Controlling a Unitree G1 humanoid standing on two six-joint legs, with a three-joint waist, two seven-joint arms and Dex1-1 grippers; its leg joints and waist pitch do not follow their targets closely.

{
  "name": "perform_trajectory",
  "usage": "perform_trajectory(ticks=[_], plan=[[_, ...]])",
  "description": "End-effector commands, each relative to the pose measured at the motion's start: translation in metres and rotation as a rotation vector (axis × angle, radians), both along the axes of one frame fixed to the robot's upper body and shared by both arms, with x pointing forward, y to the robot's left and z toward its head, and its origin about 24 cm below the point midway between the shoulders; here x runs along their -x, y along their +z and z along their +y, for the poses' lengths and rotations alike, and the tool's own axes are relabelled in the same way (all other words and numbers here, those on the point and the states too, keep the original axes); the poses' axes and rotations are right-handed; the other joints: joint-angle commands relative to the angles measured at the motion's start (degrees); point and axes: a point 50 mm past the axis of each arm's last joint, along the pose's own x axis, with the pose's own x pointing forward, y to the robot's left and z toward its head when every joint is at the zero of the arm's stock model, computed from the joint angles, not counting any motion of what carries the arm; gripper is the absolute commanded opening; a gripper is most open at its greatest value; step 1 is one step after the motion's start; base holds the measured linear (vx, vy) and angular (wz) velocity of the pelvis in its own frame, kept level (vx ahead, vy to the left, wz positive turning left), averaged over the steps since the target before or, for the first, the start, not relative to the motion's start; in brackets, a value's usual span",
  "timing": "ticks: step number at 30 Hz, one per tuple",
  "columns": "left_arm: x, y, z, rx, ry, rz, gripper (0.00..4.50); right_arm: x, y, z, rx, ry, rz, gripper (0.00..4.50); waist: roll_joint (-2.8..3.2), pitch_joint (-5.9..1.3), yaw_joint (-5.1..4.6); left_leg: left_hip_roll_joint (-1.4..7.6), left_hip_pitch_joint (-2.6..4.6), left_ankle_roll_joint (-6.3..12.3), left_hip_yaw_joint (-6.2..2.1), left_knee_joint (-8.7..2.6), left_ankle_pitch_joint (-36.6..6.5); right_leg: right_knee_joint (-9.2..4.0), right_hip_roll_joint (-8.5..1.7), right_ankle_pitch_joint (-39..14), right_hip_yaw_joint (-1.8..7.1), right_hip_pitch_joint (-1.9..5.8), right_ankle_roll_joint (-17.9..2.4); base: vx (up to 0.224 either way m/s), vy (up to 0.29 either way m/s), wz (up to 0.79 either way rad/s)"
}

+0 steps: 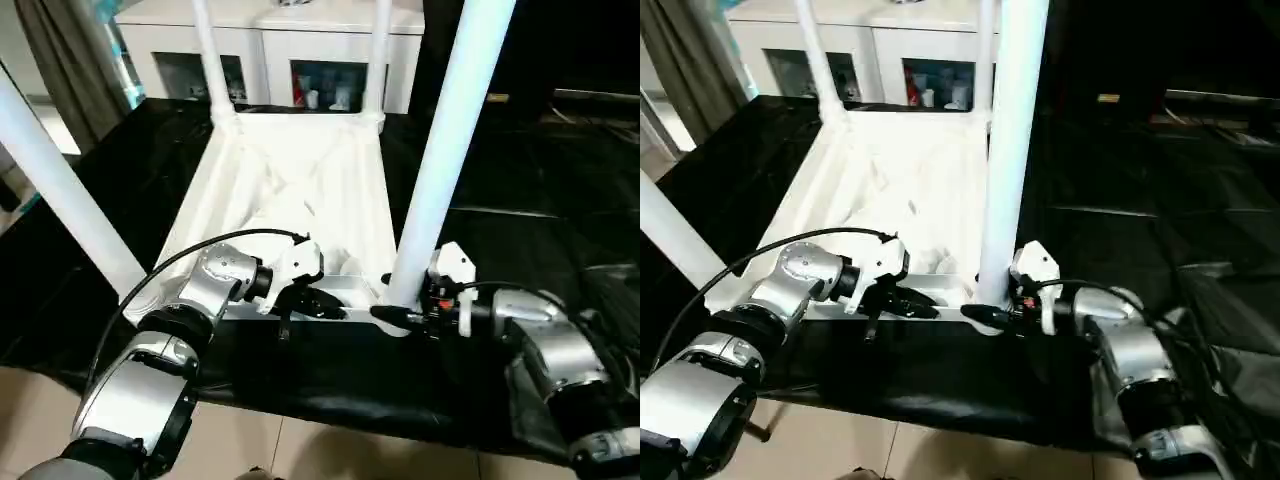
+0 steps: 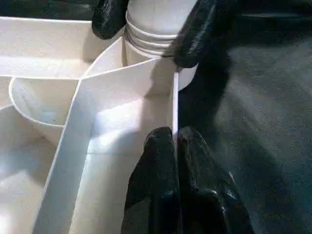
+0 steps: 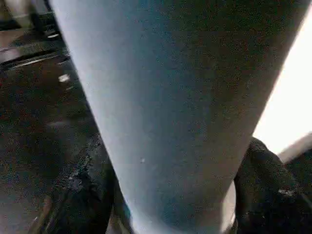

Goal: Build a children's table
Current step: Rotate leg to tighten

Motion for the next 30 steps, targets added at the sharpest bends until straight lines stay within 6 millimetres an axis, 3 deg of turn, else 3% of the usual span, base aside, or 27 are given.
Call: perform_trajectory(ticks=[1,2,4,5,6,8,10,11,12,13,15,18,19,21,22,25,27,28,30], plan=[[-0.013,0.005,-0.016,0.013,0.18,-0.072,0.0,-0.006,-0.028,0.002,0.087,-0.233,0.067,2.7,-0.84,-3.46,-0.51,4.21,0.83,3.91,-2.25,-4.02,-10.78,-4.99,-5.71,-21.41,3.43,2.69,-8.75,0.0,0.0,0.0],[-0.013,0.005,-0.016,0.013,0.18,-0.072,0.0,-0.006,-0.028,0.002,0.087,-0.233,0.067,2.7,-0.9,-3.23,-1.12,3.99,1.35,2.6,-2.35,-4.13,-13.0,-5.75,-5.61,-25.81,3.16,2.52,-7.84,0.0,0.0,0.0],[-0.016,0.006,-0.023,0.016,0.236,-0.087,0.0,-0.01,-0.032,0.004,0.089,-0.331,0.076,2.7,-1.09,-3.28,-1.5,3.74,1.24,2.4,-2.43,-4.06,-12.99,-6.06,-5.7,-27.87,3.13,2.83,-6.8,0.0,0.0,0.0],[-0.02,0.007,-0.033,0.02,0.3,-0.103,0.0,-0.016,-0.035,0.007,0.085,-0.454,0.093,2.7,-1.0,-3.03,-2.03,3.8,1.22,2.87,-2.47,-4.18,-13.91,-6.41,-5.59,-29.27,3.12,2.6,-6.08,0.0,0.0,0.0],[-0.021,0.009,-0.043,0.031,0.35,-0.109,0.0,-0.022,-0.037,0.01,0.073,-0.561,0.108,2.7,-0.28,-2.89,-2.67,3.82,1.52,2.07,-2.7,-4.25,-15.84,-6.51,-5.6,-30.94,2.96,2.34,-6.05,0.0,0.0,0.0],[-0.022,0.01,-0.057,0.047,0.399,-0.113,0.0,-0.028,-0.038,0.017,0.057,-0.682,0.134,2.7,-0.67,-2.93,-3.62,3.88,1.66,1.03,-3.03,-4.38,-17.87,-6.75,-5.4,-31.86,2.54,2.52,-5.57,0.0,0.0,0.0],[-0.021,0.011,-0.067,0.047,0.402,-0.136,0.0,-0.033,-0.035,0.033,0.018,-0.681,0.135,2.7,-0.44,-3.36,-4.36,3.92,0.78,1.49,-3.4,-4.62,-16.59,-6.47,-5.74,-28.26,2.64,3.47,-5.61,0.0,0.0,0.0],[-0.02,0.01,-0.072,0.045,0.394,-0.144,0.0,-0.035,-0.032,0.043,0.0,-0.643,0.113,2.7,-0.52,-3.72,-5.02,4.07,-0.05,3.02,-3.52,-4.65,-13.74,-5.66,-5.83,-21.29,2.86,4.09,-7.41,0.0,0.0,0.0],[-0.019,0.011,-0.074,0.046,0.38,-0.151,0.0,-0.036,-0.028,0.051,-0.016,-0.598,0.088,3.25,-0.28,-3.61,-4.97,4.03,0.19,3.57,-3.28,-4.61,-13.85,-5.74,-5.68,-20.45,2.89,3.67,-8.05,0.0,0.0,0.0],[-0.018,0.011,-0.075,0.049,0.371,-0.152,0.0,-0.036,-0.025,0.055,-0.024,-0.572,0.074,3.25,-0.84,-3.7,-4.91,3.57,0.87,4.52,-2.67,-4.05,-13.8,-5.92,-5.87,-19.31,3.27,3.22,-9.36,0.0,0.0,0.0],[-0.017,0.012,-0.076,0.057,0.358,-0.147,0.0,-0.036,-0.022,0.059,-0.033,-0.537,0.05,3.46,-1.13,-3.8,-4.83,3.29,0.31,6.1,-2.57,-3.92,-11.56,-5.4,-5.88,-18.32,3.36,3.77,-10.41,0.0,0.0,0.0],[-0.016,0.012,-0.073,0.067,0.323,-0.143,0.0,-0.037,-0.017,0.055,-0.035,-0.495,0.003,3.57,-0.89,-3.73,-4.54,3.68,0.27,7.21,-2.61,-3.98,-10.47,-5.38,-5.78,-18.76,3.2,3.68,-10.13,0.0,0.0,0.0],[-0.015,0.012,-0.068,0.069,0.281,-0.141,0.0,-0.037,-0.012,0.05,-0.061,-0.455,-0.018,3.8,-0.93,-3.68,-4.58,3.67,0.32,7.31,-2.57,-3.98,-10.78,-5.48,-5.74,-19.07,3.19,3.63,-10.06,0.0,0.0,0.0],[-0.014,0.011,-0.066,0.072,0.257,-0.134,0.0,-0.036,-0.01,0.047,-0.065,-0.424,-0.029,3.8,-0.9,-3.68,-4.58,3.72,0.29,7.53,-2.6,-4.02,-11.12,-5.39,-5.69,-19.2,3.17,3.76,-10.1,0.0,0.0,0.0],[-0.013,0.011,-0.063,0.078,0.225,-0.125,0.0,-0.034,-0.008,0.043,-0.068,-0.377,-0.038,3.8,-1.27,-3.66,-4.59,3.74,0.22,7.75,-2.57,-4.03,-10.99,-5.4,-5.65,-19.1,3.18,3.81,-10.1,0.0,0.0,0.0],[-0.009,0.01,-0.051,0.073,0.122,-0.092,0.0,-0.024,-0.002,0.029,-0.051,-0.191,-0.061,3.8,-0.96,-3.76,-3.64,4.24,0.23,9.19,-2.39,-3.96,-9.46,-4.82,-5.52,-15.88,3.21,3.88,-10.73,0.0,0.0,0.0],[-0.008,0.01,-0.049,0.072,0.097,-0.09,0.0,-0.021,-0.001,0.026,-0.045,-0.16,-0.062,3.8,-0.89,-3.86,-3.36,4.42,0.29,9.25,-2.35,-3.93,-8.74,-4.46,-5.57,-13.97,3.31,3.72,-11.58,0.0,0.0,0.0],[-0.004,0.009,-0.039,0.06,0.019,-0.067,0.0,-0.012,0.002,0.014,-0.03,-0.053,-0.05,3.8,-0.96,-3.83,-3.18,4.43,0.34,9.26,-2.34,-3.96,-8.65,-4.5,-5.56,-13.77,3.32,3.78,-11.58,0.0,0.0,0.0],[0.001,0.008,-0.03,0.061,-0.065,-0.028,0.0,-0.003,0.006,0.003,-0.019,0.039,-0.028,3.8,-0.97,-3.93,-1.95,4.44,0.4,10.58,-2.12,-3.76,-8.02,-4.18,-5.69,-12.17,3.52,3.81,-11.67,0.0,0.0,0.0]])
